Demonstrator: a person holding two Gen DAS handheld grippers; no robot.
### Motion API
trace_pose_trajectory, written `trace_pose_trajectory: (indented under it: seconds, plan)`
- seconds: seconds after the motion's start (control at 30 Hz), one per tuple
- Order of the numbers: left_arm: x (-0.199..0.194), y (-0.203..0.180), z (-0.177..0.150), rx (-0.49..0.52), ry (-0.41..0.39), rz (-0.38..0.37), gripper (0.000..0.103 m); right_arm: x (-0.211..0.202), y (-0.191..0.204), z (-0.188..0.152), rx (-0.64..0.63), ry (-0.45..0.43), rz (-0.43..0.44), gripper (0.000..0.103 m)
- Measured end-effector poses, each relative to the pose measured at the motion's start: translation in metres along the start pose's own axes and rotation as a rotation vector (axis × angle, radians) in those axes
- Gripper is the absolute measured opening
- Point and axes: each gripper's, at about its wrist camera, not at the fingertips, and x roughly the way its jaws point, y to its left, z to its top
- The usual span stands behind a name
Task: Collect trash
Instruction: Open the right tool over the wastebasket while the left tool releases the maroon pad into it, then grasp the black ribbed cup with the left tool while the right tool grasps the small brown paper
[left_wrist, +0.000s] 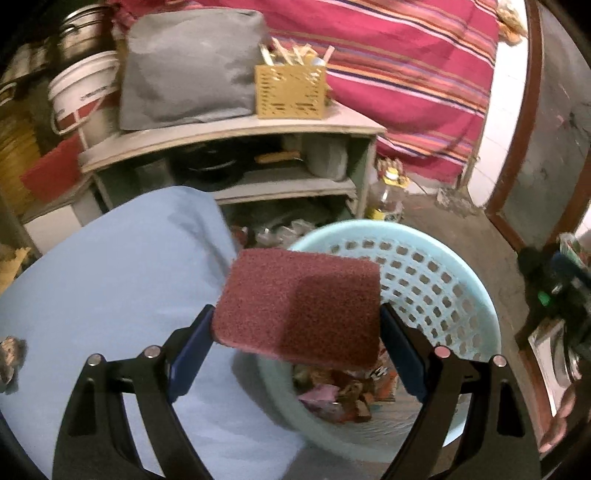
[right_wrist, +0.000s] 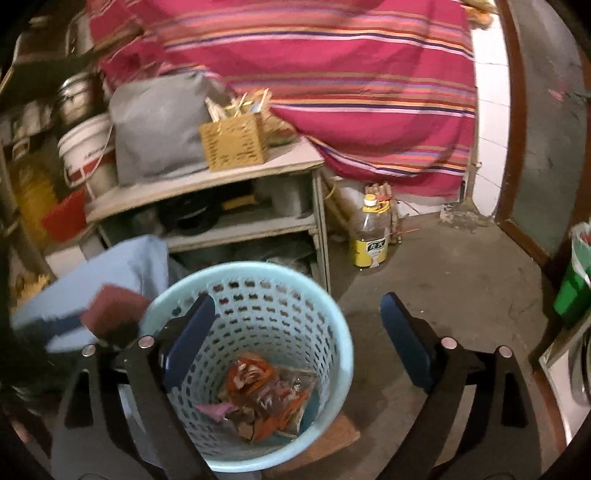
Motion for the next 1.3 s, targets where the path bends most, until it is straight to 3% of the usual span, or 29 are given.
trace_pose_trajectory:
  seconds: [0.37, 0.57, 0.73, 1.0, 1.13, 1.3]
  plan:
    - [0.018, -0.003, -0.001, -0.004, 0.018, -0.053, 0.091, 0.006, 0.012, -0.002, -0.024, 0.020, -0.002, 0.090]
    - [-0.007, 0.035, -0.012, -0.058, -0.013, -0.021, 0.091, 0.011, 0.032, -0.003, -0.055, 0.036, 0.015, 0.090]
    - [-0.046, 0.102, -0.035, -0.099, -0.041, 0.094, 0.092, 0.016, 0.075, -0.006, -0.087, 0.047, 0.080, 0.095]
    - [-0.097, 0.236, -0.081, -0.180, -0.039, 0.355, 0.096, 0.030, 0.171, -0.022, -0.189, 0.087, 0.171, 0.099]
    - [-0.112, 0.312, -0.106, -0.323, -0.030, 0.445, 0.096, 0.039, 0.224, -0.036, -0.267, 0.124, 0.210, 0.099]
    - [-0.113, 0.374, -0.132, -0.460, -0.006, 0.518, 0.096, 0.045, 0.281, -0.053, -0.314, 0.166, 0.271, 0.099]
